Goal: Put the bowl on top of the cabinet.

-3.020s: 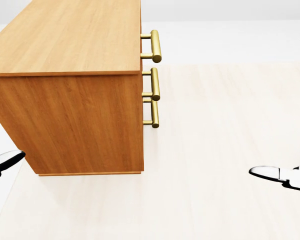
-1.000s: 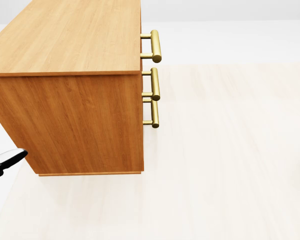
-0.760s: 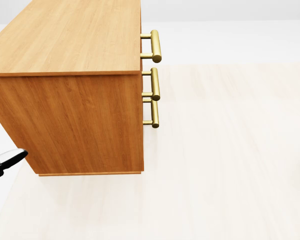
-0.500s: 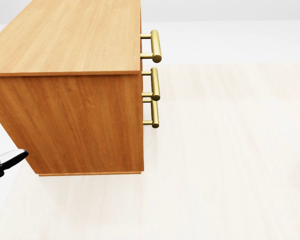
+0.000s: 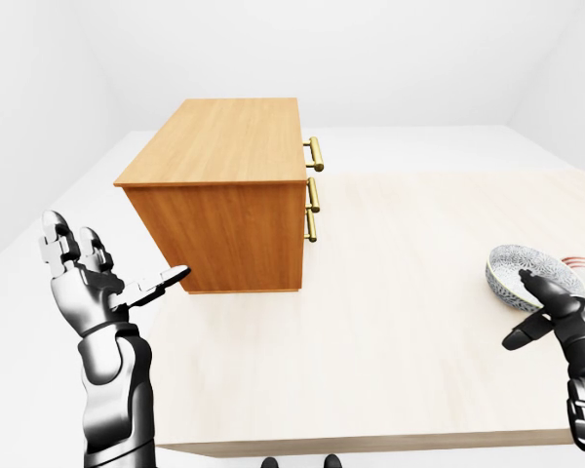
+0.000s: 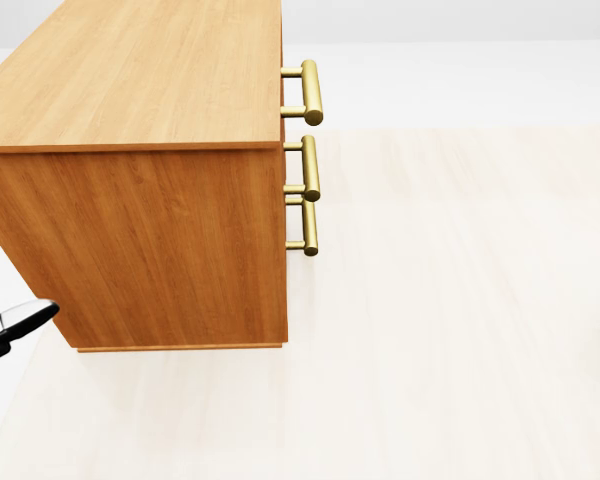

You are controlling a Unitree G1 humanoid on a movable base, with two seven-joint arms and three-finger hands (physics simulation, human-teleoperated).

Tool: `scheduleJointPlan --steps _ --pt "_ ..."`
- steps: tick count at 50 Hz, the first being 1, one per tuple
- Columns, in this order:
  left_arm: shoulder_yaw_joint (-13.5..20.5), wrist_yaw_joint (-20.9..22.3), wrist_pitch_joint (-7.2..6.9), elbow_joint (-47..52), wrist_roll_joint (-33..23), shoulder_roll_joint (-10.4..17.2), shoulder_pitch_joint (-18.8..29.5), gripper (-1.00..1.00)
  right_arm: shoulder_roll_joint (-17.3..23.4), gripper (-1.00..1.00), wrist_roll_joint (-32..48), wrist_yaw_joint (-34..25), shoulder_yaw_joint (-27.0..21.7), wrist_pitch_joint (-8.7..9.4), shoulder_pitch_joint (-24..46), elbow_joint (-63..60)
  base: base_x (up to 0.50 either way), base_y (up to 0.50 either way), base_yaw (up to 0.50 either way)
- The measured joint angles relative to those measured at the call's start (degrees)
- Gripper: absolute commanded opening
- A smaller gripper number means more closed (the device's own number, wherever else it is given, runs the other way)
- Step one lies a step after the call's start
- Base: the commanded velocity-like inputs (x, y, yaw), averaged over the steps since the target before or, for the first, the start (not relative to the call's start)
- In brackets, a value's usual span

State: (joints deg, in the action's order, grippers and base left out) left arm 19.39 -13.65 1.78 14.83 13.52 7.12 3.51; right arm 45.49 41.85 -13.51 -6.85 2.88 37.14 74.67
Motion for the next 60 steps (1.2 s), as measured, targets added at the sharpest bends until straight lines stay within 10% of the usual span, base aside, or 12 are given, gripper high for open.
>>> scheduleJointPlan --steps 26,27,28,60 --pt "-0.02 0.13 0.12 0.05 -0.09 -0.09 -0.13 1.00 -1.48 1.00 -0.35 1.15 0.24 -0.01 -0.06 0.67 0.00 0.00 0.00" --pt "-0.01 0.14 0.15 0.02 -0.09 -0.09 -0.13 1.00 -1.51 0.85 -0.37 1.17 0.25 -0.02 -0.08 0.67 0.00 0.00 0.00" --pt "-0.01 0.15 0.19 -0.01 -0.09 -0.09 -0.13 1.00 -1.53 -1.00 -0.39 1.21 0.24 -0.03 -0.08 0.66 0.00 0.00 0.00" --pt "-0.10 0.20 0.70 -0.37 -0.28 -0.16 -0.30 1.00 -0.80 -1.00 0.17 2.48 0.17 -0.11 1.39 0.27 0.00 0.00 0.00"
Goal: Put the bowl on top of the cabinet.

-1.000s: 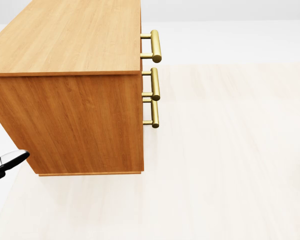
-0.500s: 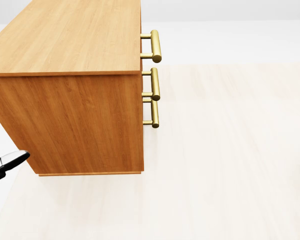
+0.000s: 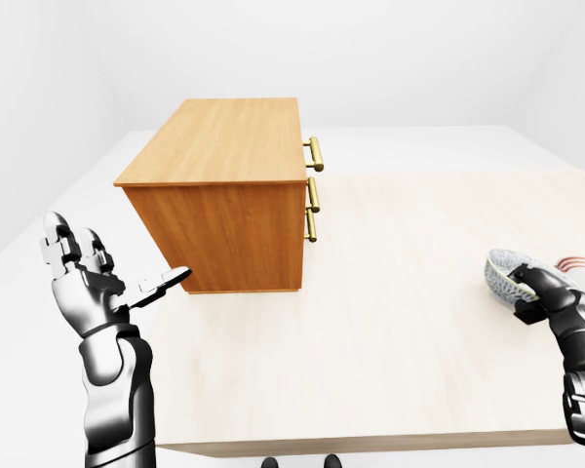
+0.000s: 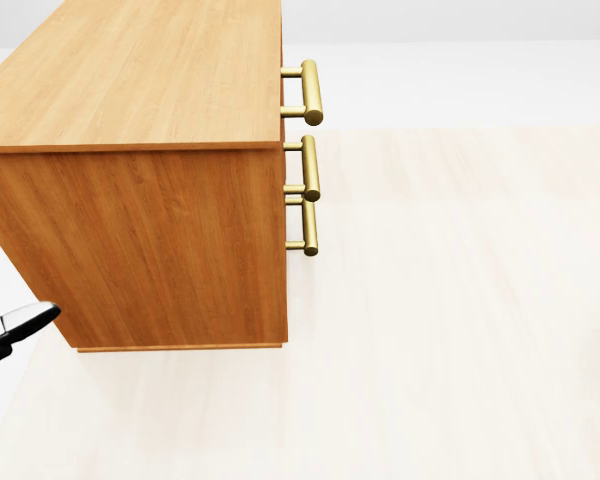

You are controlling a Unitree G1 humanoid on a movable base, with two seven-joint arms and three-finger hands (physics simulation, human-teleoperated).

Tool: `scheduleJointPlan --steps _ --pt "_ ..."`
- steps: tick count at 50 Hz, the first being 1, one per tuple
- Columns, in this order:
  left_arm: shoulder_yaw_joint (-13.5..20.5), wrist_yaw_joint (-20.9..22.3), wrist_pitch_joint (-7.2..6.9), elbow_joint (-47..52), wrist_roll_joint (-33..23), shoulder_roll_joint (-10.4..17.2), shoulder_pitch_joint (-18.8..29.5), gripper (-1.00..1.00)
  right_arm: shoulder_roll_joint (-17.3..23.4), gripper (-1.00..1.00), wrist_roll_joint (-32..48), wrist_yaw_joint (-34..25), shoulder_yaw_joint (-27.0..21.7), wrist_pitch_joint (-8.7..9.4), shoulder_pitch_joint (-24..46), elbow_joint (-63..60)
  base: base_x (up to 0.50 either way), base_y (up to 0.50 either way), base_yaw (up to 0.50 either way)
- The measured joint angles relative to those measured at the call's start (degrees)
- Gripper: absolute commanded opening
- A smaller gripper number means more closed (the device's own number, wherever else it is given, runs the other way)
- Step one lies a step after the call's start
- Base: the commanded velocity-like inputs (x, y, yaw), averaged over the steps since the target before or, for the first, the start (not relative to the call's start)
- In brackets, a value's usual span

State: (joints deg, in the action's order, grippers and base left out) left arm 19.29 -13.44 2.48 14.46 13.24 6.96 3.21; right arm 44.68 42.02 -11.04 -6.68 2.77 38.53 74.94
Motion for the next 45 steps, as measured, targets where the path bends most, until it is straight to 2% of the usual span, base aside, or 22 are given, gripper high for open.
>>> scheduleJointPlan --steps 8,13,18,23,29,45 --pt "-0.02 0.00 -0.11 0.12 -0.03 -0.02 0.00 1.00 1.89 -1.00 1.96 -4.12 1.79 2.23 8.55 -0.71 0.00 0.00 0.00" --pt "0.05 0.01 -0.22 0.19 0.05 0.02 0.03 1.00 2.34 -1.00 6.38 -7.60 3.40 2.23 19.52 -1.17 0.00 0.00 0.00" --pt "0.10 0.00 -0.36 0.30 0.16 0.05 0.06 1.00 1.08 -1.00 12.26 -10.62 4.83 2.23 31.80 -1.05 0.00 0.00 0.00" --pt "0.13 0.01 -0.48 0.43 0.25 0.05 0.06 1.00 -1.56 -1.00 17.37 -12.56 5.61 2.23 41.98 -0.61 0.00 0.00 0.00" --pt "0.16 0.06 -0.55 0.51 0.35 0.05 0.02 1.00 -6.11 -1.00 22.14 -13.69 6.14 2.23 51.01 0.18 0.00 0.00 0.00" --pt "0.27 0.21 -0.58 0.62 0.64 0.03 -0.08 1.00 -19.31 -1.00 27.32 -14.47 5.87 2.23 66.55 1.87 0.00 0.00 0.00"
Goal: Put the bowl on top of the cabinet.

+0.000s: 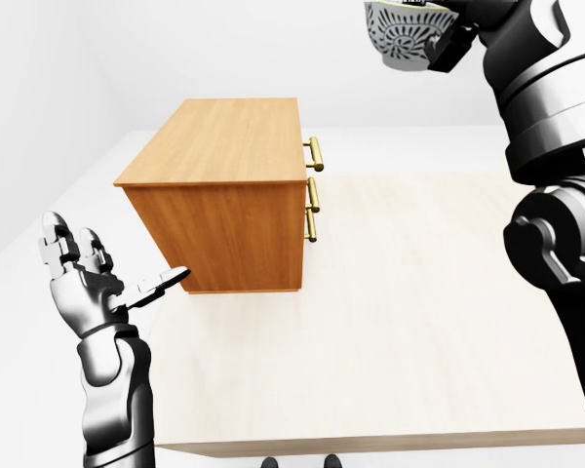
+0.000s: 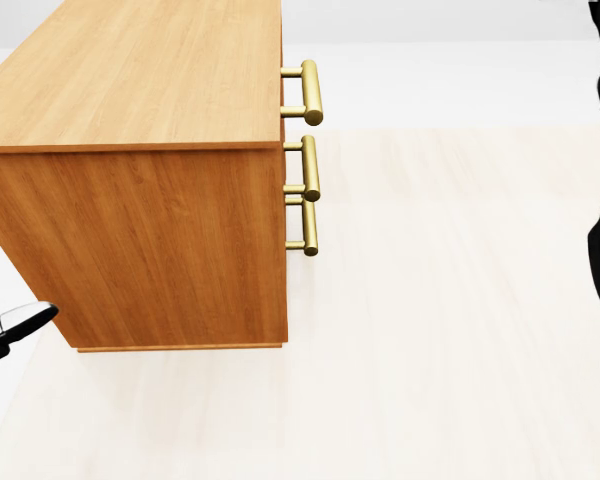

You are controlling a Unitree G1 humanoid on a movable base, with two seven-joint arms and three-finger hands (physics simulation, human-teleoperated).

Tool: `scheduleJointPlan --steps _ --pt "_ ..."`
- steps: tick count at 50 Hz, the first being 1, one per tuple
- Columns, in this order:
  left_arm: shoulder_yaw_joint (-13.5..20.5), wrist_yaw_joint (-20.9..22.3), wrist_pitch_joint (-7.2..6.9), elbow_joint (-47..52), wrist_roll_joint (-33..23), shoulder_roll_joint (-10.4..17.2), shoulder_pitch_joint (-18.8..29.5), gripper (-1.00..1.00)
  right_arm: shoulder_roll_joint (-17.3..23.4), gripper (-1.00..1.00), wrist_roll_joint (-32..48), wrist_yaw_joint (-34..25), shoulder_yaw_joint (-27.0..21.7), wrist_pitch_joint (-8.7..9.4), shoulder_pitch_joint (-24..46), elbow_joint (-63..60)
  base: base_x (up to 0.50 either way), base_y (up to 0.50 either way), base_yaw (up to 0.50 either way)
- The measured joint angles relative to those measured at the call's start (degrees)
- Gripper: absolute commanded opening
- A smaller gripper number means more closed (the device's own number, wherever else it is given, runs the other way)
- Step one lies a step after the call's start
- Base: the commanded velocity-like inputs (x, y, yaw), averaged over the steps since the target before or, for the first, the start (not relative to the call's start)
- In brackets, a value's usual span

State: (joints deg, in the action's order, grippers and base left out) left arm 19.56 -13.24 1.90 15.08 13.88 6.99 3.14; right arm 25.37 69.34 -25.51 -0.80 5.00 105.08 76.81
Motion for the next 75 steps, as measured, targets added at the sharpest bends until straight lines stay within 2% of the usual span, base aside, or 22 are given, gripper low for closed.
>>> scheduleJointPlan --steps 12,20,33,47,75 --pt "0.02 0.14 -0.02 0.14 0.24 -0.05 -0.08 1.00 -10.80 -1.00 -2.61 1.57 -0.58 0.00 4.96 0.40 0.00 0.00 0.00" --pt "0.04 0.18 -0.03 0.25 0.40 -0.09 -0.13 1.00 -15.50 -1.00 -4.94 2.41 -0.44 0.00 6.40 0.43 0.00 0.00 0.00" --pt "-0.06 0.17 0.05 0.26 0.47 -0.18 -0.15 1.00 -20.03 -1.00 -7.41 3.28 0.18 0.00 6.12 0.36 0.00 0.00 0.00" --pt "-0.01 0.11 -0.01 0.31 0.72 -0.15 -0.10 1.00 -23.94 -1.00 -9.96 4.07 1.28 0.00 2.74 0.35 0.00 0.00 0.00" --pt "0.15 0.16 -0.31 0.71 1.08 -0.10 -0.25 1.00 -27.20 -1.00 -6.82 4.09 2.30 0.00 -1.04 0.53 0.00 0.00 0.00"
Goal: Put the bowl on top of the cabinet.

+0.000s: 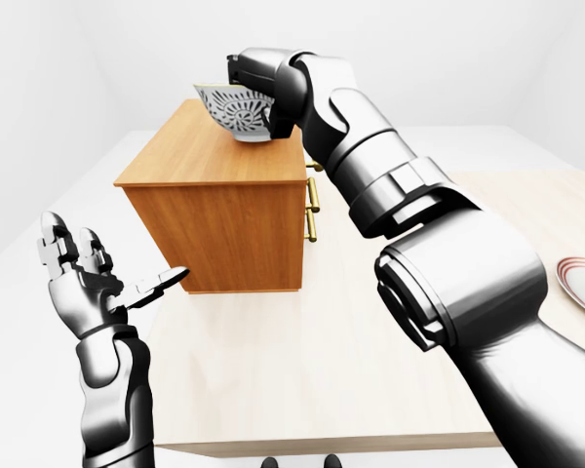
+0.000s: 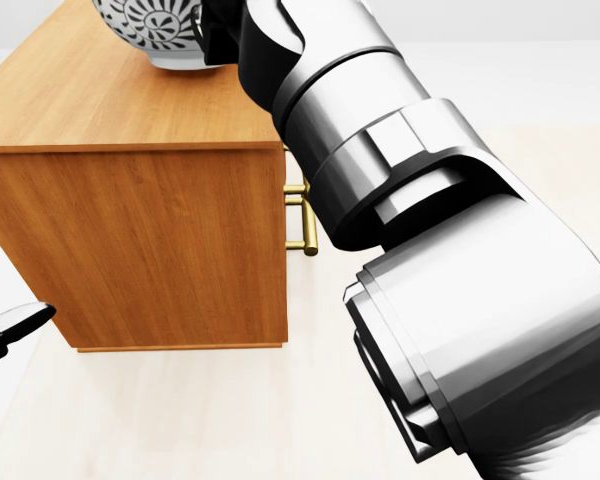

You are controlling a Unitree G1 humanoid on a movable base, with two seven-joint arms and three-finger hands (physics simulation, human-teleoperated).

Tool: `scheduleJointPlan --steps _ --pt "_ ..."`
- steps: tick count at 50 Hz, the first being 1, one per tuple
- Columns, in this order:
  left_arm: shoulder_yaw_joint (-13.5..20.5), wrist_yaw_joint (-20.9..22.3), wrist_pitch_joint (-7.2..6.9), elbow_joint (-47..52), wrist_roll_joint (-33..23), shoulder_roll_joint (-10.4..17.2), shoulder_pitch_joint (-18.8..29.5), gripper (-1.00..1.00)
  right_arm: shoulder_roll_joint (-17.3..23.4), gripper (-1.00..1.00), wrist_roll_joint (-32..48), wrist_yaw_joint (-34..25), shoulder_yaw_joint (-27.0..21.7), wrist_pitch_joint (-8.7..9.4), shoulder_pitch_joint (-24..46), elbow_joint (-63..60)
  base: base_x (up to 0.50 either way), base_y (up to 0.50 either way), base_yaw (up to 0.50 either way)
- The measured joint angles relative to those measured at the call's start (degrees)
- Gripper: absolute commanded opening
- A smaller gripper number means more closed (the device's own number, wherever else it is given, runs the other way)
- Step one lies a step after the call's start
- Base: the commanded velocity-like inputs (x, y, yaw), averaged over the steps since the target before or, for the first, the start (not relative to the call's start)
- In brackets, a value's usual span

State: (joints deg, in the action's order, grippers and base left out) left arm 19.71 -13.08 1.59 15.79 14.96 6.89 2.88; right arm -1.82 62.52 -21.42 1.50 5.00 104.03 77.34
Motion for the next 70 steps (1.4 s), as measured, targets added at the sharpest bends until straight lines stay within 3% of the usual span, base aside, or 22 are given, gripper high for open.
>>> scheduleJointPlan --steps 12,16,19,33,47,70 --pt "-0.02 0.06 0.12 -0.05 -0.03 -0.10 -0.06 1.00 -0.22 -1.00 1.03 0.58 -0.34 0.00 -0.51 -0.52 0.00 0.00 0.00" --pt "-0.02 0.07 0.17 -0.08 -0.02 -0.11 -0.07 1.00 -0.23 -0.51 0.24 0.74 -0.25 0.00 -0.73 -0.64 0.00 0.00 0.00" --pt "-0.04 0.08 0.19 -0.08 -0.01 -0.12 -0.08 1.00 -0.28 1.00 -0.73 0.97 -0.15 0.00 -0.96 -0.65 0.00 0.00 0.00" --pt "-0.12 0.08 0.16 -0.09 -0.04 -0.13 -0.04 1.00 -0.55 1.00 -3.82 2.48 -0.56 0.00 0.65 -0.82 0.00 0.00 0.00" --pt "-0.27 0.11 0.22 -0.13 -0.11 -0.18 -0.03 1.00 -2.40 1.00 -13.04 4.15 -3.21 0.00 15.97 -3.58 0.00 0.00 0.00" --pt "-0.44 0.24 0.35 0.38 -0.29 -0.50 -0.54 1.00 -4.14 1.00 -26.49 4.71 -2.92 0.00 15.97 -6.09 0.00 0.00 0.00"
